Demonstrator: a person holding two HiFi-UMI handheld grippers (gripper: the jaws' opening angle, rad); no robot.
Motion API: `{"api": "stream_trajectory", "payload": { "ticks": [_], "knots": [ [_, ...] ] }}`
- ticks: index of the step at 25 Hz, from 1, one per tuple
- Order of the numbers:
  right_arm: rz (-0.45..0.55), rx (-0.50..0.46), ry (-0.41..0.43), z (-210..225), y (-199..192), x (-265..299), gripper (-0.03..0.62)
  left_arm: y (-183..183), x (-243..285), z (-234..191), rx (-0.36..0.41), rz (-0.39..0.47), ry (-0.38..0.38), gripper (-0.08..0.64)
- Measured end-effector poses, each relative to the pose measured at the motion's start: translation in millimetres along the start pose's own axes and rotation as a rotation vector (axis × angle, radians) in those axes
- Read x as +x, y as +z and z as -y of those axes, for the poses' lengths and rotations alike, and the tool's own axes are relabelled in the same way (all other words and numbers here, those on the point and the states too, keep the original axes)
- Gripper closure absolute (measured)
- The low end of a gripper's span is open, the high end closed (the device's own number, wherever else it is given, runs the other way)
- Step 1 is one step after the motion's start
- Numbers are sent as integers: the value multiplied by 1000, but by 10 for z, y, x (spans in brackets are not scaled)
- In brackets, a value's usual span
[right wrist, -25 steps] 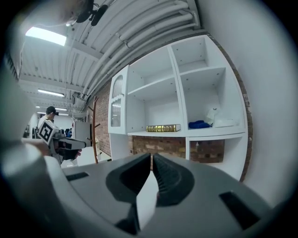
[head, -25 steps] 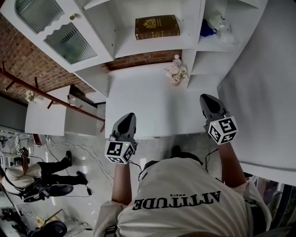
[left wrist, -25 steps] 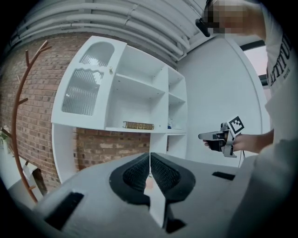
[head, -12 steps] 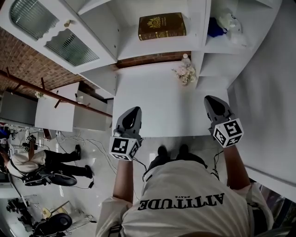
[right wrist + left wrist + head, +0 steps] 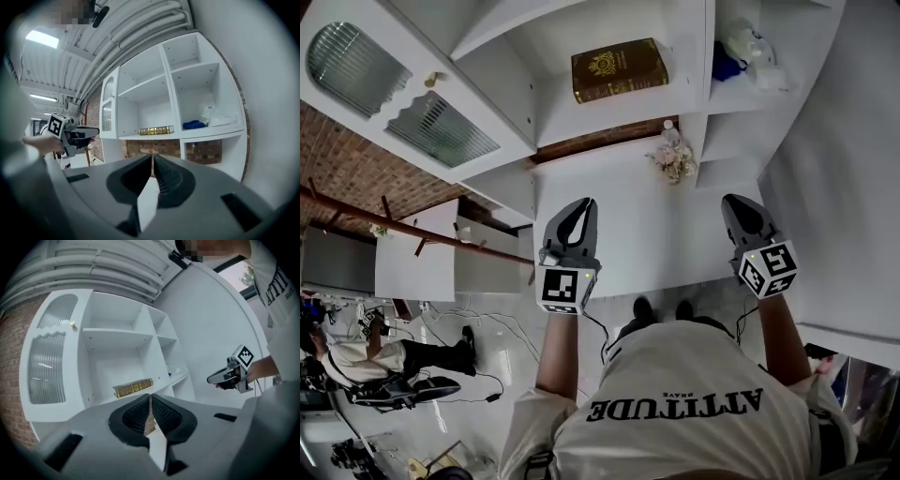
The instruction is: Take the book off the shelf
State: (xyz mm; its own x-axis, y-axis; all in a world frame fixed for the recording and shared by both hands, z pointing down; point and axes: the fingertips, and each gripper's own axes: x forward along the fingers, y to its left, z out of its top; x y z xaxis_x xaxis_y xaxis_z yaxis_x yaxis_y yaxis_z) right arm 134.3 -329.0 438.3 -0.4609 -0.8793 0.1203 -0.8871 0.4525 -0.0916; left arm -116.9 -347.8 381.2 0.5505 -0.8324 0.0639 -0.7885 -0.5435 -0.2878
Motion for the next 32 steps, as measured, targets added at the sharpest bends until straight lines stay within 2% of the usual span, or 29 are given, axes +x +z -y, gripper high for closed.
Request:
{"api": "stream_trajectory", "payload": {
  "ticks": [3,7,11,18,25,29,32],
  "knots": [
    [16,-14,-36,-4,95,18,558,84,196,-78,66,6,-48,532],
    [24,-15,-77,8,135,52,558,141,445,-197,117,-13,-93,532],
    [27,-18,-122,48,136,44,558,273,754,-308,209,-19,-131,532],
    [14,-49,-164,140,97,52,558,455,1212,-554,273,-14,-160,532],
    [19,-9,-220,202,26,-54,558,537,1695,-681,384,-46,-198,531],
    [13,-2,-243,254,-9,-110,558,427,1959,-665,417,-93,-239,472],
    [11,10,-253,260,-30,-115,558,356,2153,-646,465,-126,-264,459]
  ]
}}
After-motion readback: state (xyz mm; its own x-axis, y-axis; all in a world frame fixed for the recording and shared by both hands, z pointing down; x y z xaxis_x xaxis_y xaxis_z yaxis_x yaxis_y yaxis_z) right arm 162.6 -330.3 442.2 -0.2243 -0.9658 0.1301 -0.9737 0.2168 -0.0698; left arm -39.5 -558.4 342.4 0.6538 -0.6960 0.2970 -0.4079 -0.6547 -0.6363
